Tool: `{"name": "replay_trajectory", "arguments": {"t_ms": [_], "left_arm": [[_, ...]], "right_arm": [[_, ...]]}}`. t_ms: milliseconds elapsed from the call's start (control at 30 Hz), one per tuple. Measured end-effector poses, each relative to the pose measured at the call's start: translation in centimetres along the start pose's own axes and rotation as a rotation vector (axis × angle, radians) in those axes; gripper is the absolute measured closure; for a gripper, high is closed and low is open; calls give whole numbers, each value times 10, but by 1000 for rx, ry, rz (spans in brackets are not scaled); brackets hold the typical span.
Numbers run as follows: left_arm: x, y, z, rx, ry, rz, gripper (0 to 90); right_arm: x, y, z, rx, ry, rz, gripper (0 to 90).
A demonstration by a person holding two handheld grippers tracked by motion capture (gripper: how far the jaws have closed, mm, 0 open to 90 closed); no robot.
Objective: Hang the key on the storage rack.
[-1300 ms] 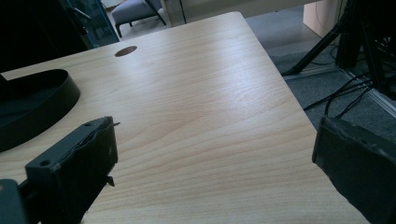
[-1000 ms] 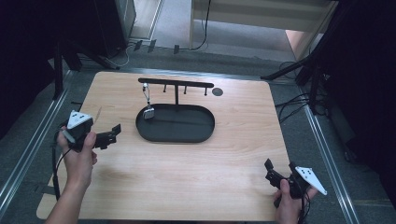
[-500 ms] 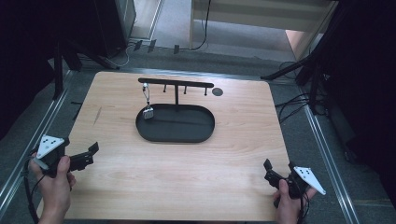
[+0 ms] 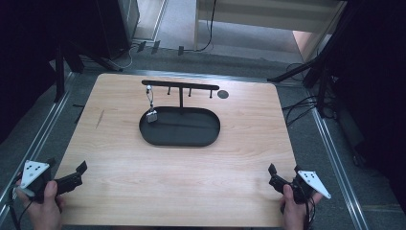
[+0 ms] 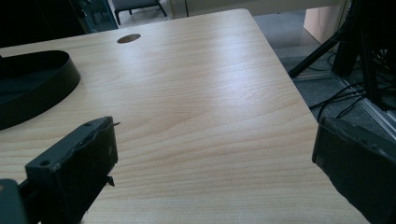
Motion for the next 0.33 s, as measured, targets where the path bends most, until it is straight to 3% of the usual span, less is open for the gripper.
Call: {"name": "replay_trajectory", "arguments": {"t_ms": [100, 233, 333], "left_arm": [[10, 2, 8, 3, 3, -4, 0], [18, -2, 14, 33, 48, 11, 0], [20, -2, 16, 28, 68, 1, 0]], "right_arm": [[0, 0, 1, -1, 11, 5, 0], [0, -1, 3, -4, 12, 17, 0], [0, -1, 3, -7, 17, 23, 0]]}}
Point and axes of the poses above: each handheld gripper's, and its own axes: y roughly backward along the jaws, x roughly out of its underside, z roughly to its left, the point moved 2 cm from there along -y, roughly forward along the jaws, and after that the axes turned 15 degrees about y, right-handed, at the moved point
